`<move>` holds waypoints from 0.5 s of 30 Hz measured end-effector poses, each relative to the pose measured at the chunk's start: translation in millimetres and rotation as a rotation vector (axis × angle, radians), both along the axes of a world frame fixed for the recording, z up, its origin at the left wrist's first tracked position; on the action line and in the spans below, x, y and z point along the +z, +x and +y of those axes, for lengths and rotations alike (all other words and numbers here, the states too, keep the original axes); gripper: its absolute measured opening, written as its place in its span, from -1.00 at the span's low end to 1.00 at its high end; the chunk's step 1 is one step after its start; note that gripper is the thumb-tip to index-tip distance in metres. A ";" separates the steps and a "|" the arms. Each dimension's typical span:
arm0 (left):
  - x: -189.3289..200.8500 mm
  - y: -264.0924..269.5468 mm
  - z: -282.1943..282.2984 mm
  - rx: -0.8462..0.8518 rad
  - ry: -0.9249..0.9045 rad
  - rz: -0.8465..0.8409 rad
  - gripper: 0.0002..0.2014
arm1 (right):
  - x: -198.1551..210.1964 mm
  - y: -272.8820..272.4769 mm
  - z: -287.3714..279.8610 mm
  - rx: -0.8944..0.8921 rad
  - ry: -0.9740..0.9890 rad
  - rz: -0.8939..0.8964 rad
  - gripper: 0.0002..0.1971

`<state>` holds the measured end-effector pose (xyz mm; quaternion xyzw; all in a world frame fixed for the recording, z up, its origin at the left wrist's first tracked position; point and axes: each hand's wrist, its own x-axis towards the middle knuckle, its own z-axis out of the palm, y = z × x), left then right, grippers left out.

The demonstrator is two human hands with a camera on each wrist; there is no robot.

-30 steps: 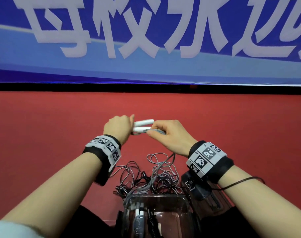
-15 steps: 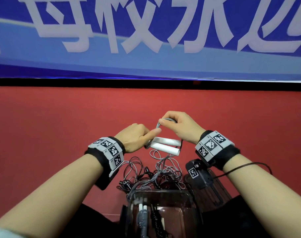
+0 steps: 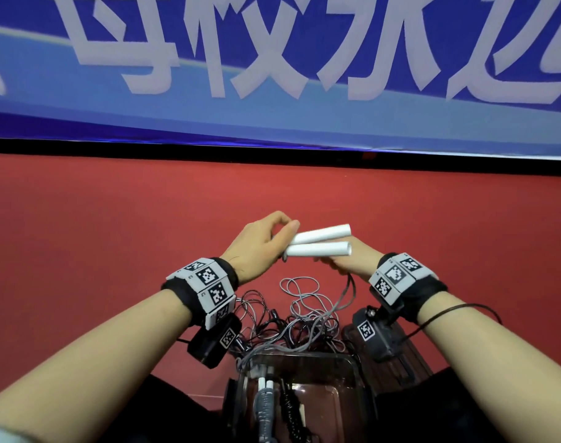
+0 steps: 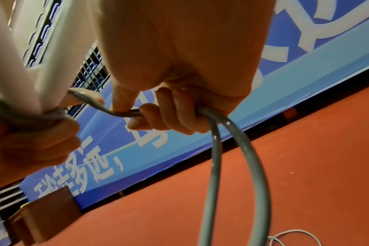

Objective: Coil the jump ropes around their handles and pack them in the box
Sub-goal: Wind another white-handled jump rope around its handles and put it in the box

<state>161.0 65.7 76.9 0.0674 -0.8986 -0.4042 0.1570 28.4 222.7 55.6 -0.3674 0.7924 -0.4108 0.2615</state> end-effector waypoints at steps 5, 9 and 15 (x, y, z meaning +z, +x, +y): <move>-0.7 -5.4 -7.5 0.118 0.122 0.086 -0.71 | -3.4 18.6 -13.4 -0.036 -0.018 -0.062 -0.56; 1.8 -12.6 -5.9 0.192 0.234 0.127 -0.64 | -3.0 23.2 -14.4 0.020 0.020 -0.063 -0.52; -0.4 -21.0 -14.1 0.386 0.371 0.071 -0.49 | -1.1 30.9 -9.6 0.005 -0.075 -0.087 -0.66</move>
